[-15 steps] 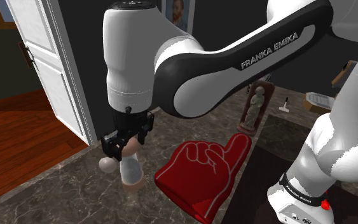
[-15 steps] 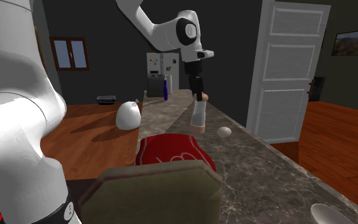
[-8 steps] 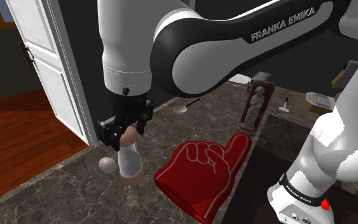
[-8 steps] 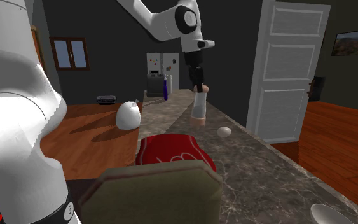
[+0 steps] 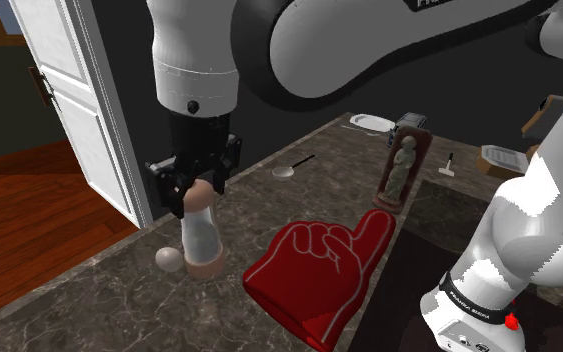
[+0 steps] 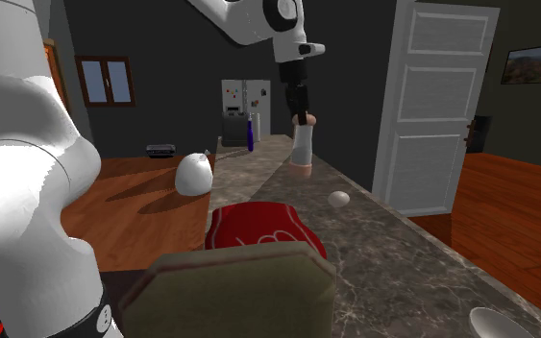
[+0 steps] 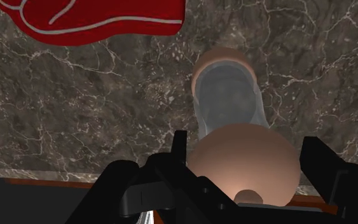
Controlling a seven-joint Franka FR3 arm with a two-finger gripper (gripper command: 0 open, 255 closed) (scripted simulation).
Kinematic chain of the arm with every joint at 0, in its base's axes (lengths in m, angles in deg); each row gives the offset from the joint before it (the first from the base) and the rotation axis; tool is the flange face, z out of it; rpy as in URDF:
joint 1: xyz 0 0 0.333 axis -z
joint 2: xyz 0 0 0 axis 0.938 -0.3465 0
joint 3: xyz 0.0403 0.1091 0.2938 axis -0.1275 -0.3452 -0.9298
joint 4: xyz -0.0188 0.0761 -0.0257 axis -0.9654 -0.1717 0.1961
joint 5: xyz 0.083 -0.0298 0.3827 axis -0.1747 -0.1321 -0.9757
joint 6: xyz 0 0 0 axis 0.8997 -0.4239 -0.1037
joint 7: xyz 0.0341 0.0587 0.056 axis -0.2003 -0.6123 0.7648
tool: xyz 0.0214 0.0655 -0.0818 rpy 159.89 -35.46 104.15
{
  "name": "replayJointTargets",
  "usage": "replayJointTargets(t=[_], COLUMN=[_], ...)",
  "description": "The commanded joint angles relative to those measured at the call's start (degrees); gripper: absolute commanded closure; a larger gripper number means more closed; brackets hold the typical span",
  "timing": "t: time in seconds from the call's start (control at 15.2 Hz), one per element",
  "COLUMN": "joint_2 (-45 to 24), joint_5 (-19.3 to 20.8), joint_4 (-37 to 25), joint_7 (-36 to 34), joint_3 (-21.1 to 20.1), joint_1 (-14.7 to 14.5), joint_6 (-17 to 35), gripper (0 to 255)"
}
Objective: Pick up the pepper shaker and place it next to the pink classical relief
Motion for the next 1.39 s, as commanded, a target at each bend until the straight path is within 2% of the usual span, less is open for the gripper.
replayJointTargets(t=[0.0,1.32], joint_2=[0.27,-1.78], joint_5=[-0.29,0.75], joint_4=[-1.42,-18.83], joint_7=[0.40,0.97], joint_3=[0.06,-0.52], joint_1=[0.07,-0.59], joint_6=[-1.61,-17.50], gripper=[255,255])
